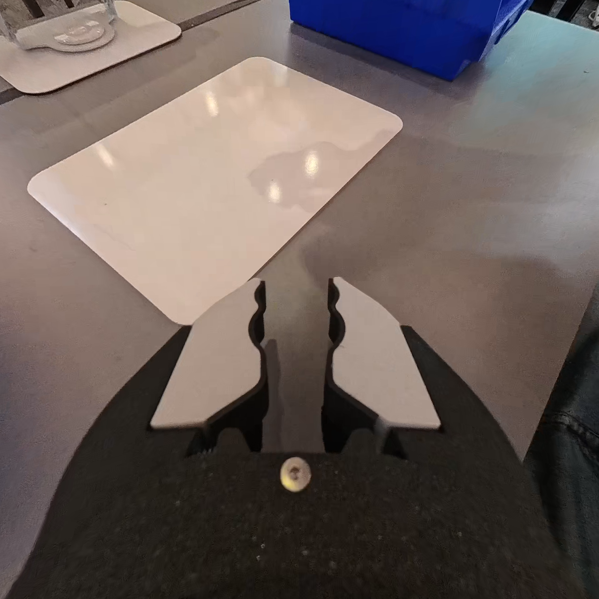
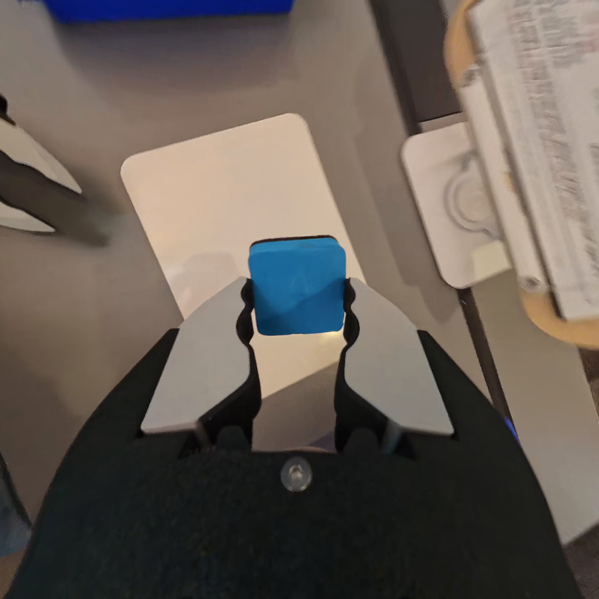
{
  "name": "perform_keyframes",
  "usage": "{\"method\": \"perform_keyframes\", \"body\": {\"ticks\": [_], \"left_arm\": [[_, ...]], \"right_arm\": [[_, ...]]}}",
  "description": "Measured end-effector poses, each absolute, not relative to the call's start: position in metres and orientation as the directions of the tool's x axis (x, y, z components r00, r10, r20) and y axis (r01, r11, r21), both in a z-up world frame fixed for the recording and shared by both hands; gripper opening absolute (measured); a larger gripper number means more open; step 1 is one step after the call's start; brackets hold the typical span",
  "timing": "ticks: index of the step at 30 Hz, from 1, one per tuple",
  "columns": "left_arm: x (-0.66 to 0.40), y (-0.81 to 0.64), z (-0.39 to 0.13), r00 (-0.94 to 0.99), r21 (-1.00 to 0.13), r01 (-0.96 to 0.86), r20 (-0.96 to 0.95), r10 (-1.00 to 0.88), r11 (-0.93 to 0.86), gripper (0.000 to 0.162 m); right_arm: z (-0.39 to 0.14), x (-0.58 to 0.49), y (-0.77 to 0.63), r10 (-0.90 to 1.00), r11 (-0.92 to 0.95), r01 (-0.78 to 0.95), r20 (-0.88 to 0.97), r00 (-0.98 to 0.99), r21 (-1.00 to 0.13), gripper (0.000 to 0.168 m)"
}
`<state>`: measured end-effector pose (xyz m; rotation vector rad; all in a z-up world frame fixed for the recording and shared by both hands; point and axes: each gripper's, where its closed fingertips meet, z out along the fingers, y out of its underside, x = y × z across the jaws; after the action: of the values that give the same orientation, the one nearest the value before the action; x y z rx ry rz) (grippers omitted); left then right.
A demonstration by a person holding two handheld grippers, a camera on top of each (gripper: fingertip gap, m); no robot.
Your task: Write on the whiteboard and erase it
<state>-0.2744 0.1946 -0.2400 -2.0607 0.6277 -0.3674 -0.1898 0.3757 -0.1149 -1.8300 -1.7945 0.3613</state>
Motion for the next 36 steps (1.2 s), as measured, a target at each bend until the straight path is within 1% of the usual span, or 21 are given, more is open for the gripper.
{"method": "perform_keyframes", "body": {"ticks": [4,8,9,12,13,17,20,24,28,31,33,36], "left_arm": [[-0.274,0.196,-0.240,0.831,-0.846,-0.293,0.004,-0.556,-0.444,0.036],[-0.268,0.196,-0.245,0.827,-0.831,-0.325,-0.019,-0.562,-0.450,0.036],[-0.268,0.197,-0.245,0.829,-0.826,-0.341,-0.038,-0.559,-0.448,0.036],[-0.263,0.196,-0.245,0.827,-0.817,-0.373,-0.079,-0.556,-0.439,0.036],[-0.261,0.196,-0.244,0.827,-0.823,-0.371,-0.082,-0.556,-0.431,0.036],[-0.254,0.189,-0.243,0.820,-0.826,-0.358,-0.055,-0.570,-0.435,0.036],[-0.254,0.190,-0.245,0.820,-0.820,-0.367,-0.064,-0.568,-0.438,0.036],[-0.257,0.190,-0.250,0.822,-0.807,-0.383,-0.076,-0.565,-0.449,0.036],[-0.262,0.192,-0.252,0.828,-0.801,-0.392,-0.095,-0.552,-0.451,0.036],[-0.264,0.192,-0.251,0.833,-0.806,-0.376,-0.078,-0.548,-0.458,0.036],[-0.265,0.193,-0.252,0.835,-0.806,-0.370,-0.071,-0.546,-0.462,0.036],[-0.267,0.193,-0.255,0.835,-0.798,-0.377,-0.073,-0.546,-0.470,0.036]], "right_arm": [[-0.047,-0.131,0.400,0.941,-0.090,0.746,0.190,0.281,-0.660,0.053],[-0.001,-0.060,0.430,0.859,-0.213,0.644,0.173,0.482,-0.735,0.053],[0.005,-0.041,0.437,0.832,-0.244,0.625,0.171,0.528,-0.741,0.053],[0.013,0.023,0.464,0.694,-0.312,0.625,0.277,0.664,-0.716,0.053],[0.011,0.040,0.470,0.661,-0.353,0.608,0.270,0.700,-0.711,0.053],[-0.020,0.100,0.495,0.528,-0.519,0.542,0.250,0.812,-0.661,0.053],[-0.065,0.125,0.506,0.489,-0.639,0.516,0.217,0.845,-0.571,0.054],[-0.129,0.142,0.516,0.478,-0.743,0.506,0.183,0.859,-0.439,0.054],[-0.188,0.155,0.517,0.475,-0.818,0.505,0.173,0.863,-0.275,0.054],[-0.223,0.159,0.509,0.480,-0.846,0.506,0.172,0.860,-0.168,0.054],[-0.239,0.159,0.505,0.472,-0.860,0.494,0.166,0.866,-0.129,0.054],[-0.256,0.162,0.504,0.459,-0.872,0.478,0.168,0.873,-0.101,0.054]]}}
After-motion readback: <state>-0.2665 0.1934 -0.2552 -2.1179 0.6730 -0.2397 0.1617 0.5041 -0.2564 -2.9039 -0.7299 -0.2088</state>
